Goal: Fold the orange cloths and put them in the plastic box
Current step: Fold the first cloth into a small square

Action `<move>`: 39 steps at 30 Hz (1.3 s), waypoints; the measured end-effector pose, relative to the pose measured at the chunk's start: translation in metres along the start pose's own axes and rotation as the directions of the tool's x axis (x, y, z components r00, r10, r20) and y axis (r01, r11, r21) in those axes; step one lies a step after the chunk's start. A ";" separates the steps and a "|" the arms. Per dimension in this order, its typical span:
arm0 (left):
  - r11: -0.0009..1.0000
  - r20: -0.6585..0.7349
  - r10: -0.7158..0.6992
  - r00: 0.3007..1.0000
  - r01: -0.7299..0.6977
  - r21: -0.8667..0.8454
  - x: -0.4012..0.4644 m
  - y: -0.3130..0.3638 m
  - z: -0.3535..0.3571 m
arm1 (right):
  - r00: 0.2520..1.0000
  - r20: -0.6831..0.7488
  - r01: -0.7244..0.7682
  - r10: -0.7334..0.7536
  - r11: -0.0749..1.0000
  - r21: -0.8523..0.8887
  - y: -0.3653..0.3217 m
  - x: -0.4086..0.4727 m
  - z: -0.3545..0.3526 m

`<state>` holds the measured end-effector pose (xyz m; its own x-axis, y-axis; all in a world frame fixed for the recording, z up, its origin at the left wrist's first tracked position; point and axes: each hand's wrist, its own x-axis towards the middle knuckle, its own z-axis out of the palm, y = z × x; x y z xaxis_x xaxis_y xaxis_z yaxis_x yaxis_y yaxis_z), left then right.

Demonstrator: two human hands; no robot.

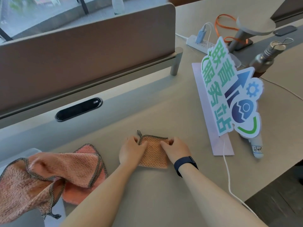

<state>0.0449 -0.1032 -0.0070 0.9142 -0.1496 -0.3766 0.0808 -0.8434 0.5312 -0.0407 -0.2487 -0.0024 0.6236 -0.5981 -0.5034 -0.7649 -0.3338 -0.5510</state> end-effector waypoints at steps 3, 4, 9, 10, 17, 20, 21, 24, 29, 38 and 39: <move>0.998 0.026 0.030 0.999 -0.031 0.058 -0.004 -0.003 0.003 | 1.000 0.006 0.007 -0.006 0.999 -0.053 0.003 -0.004 0.005; 0.998 0.029 0.032 0.999 -0.034 0.055 -0.005 -0.003 0.004 | 1.000 0.011 0.016 -0.015 0.998 -0.058 0.004 -0.004 0.007; 1.000 0.066 0.004 0.998 -0.003 -0.022 -0.007 -0.002 0.004 | 0.998 0.028 0.052 -0.052 0.998 -0.028 0.004 -0.008 0.010; 0.999 0.075 -0.008 0.997 0.011 -0.050 -0.009 -0.001 0.001 | 0.997 0.023 0.068 -0.068 0.998 -0.002 0.004 -0.011 0.010; 0.865 0.102 -0.025 0.994 0.073 -0.497 -0.029 -0.009 -0.051 | 0.983 -0.051 0.182 -0.175 0.934 0.307 -0.026 -0.050 0.006; 0.773 0.049 -0.004 0.999 0.034 -0.634 -0.049 -0.025 -0.101 | 0.961 -0.057 0.270 -0.271 0.870 0.413 -0.057 -0.074 0.009; 0.747 0.037 0.006 0.999 0.020 -0.665 -0.057 -0.033 -0.119 | 0.949 -0.043 0.298 -0.311 0.850 0.435 -0.070 -0.083 0.013; 0.740 -0.039 0.001 0.999 -0.027 -0.672 -0.082 -0.074 -0.174 | 0.900 0.061 0.346 -0.432 0.792 0.503 -0.111 -0.119 0.032; 0.717 -0.167 -0.158 0.973 -0.003 -0.697 -0.129 -0.169 -0.252 | 0.764 0.278 0.393 -0.582 0.762 0.516 -0.174 -0.194 0.096; 0.724 -0.176 -0.461 0.870 0.254 -0.642 -0.175 -0.305 -0.295 | 0.609 0.552 0.568 -0.569 0.799 0.197 -0.214 -0.271 0.214; 0.741 -0.168 -0.469 0.867 0.284 -0.608 -0.174 -0.313 -0.292 | 0.607 0.556 0.595 -0.568 0.789 0.156 -0.212 -0.272 0.221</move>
<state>-0.0235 0.3373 0.1136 0.8213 0.3526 -0.4485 0.5608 -0.3540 0.7485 -0.0126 0.1463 0.1044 0.9029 0.2312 -0.3625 -0.2069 -0.5055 -0.8377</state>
